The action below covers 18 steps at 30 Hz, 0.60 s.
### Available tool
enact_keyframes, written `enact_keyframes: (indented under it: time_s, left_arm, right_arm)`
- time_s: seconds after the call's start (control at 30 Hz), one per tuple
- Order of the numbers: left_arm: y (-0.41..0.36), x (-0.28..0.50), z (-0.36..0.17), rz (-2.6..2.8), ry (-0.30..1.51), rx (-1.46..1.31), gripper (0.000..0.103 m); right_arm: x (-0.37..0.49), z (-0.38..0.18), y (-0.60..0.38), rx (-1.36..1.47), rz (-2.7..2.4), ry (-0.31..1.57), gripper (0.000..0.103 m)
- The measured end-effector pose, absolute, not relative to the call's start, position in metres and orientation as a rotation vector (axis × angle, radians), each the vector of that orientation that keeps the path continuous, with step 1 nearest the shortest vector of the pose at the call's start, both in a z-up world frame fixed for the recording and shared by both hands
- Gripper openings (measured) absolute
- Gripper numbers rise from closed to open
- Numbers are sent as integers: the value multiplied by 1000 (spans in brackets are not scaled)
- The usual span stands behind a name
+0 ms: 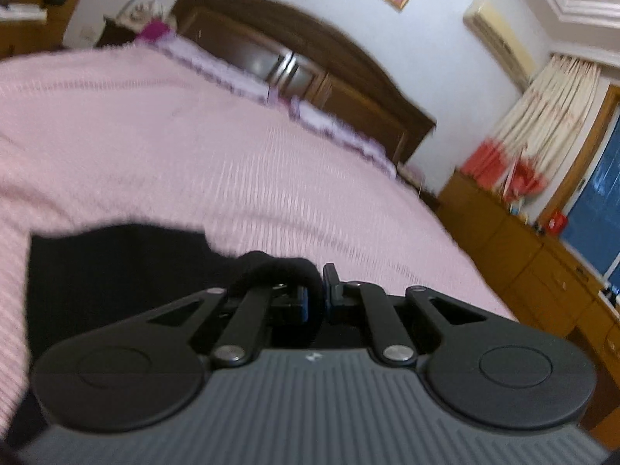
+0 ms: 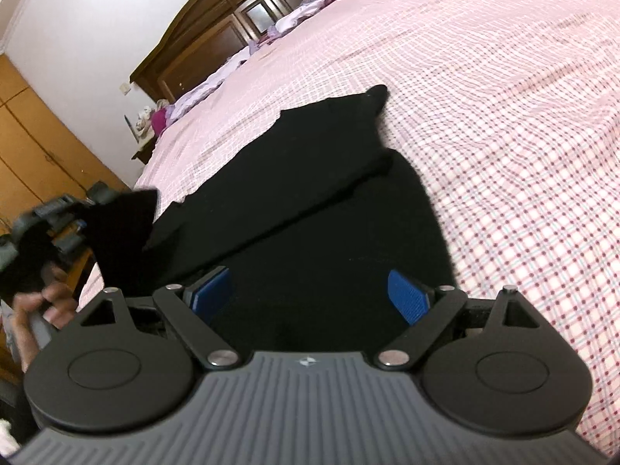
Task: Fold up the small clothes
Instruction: 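Fold the held sleeve across the body and open the left gripper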
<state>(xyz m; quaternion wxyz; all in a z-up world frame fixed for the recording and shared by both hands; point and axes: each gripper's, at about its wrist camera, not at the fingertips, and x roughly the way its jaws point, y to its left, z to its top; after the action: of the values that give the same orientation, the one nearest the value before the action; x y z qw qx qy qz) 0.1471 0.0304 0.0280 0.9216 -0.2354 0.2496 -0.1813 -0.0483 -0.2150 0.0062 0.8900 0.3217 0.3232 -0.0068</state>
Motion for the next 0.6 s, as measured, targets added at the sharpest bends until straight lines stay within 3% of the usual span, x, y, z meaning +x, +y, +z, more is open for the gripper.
enact_keyframes:
  time_s: [0.4, 0.43, 0.5, 0.6]
  left_arm:
    - [31, 155, -39, -369, 794, -450, 12]
    - [33, 152, -38, -371, 793, -453, 14]
    - [37, 146, -34, -382, 808, -455, 27]
    - [39, 132, -19, -381, 804, -413, 36]
  right_arm:
    - [-46, 2, -213, 622, -54, 641, 92]
    - [-46, 2, -212, 618, -50, 641, 92]
    - [-45, 2, -209, 612, -44, 642, 92]
    - [-43, 2, -208, 608, -39, 647, 92]
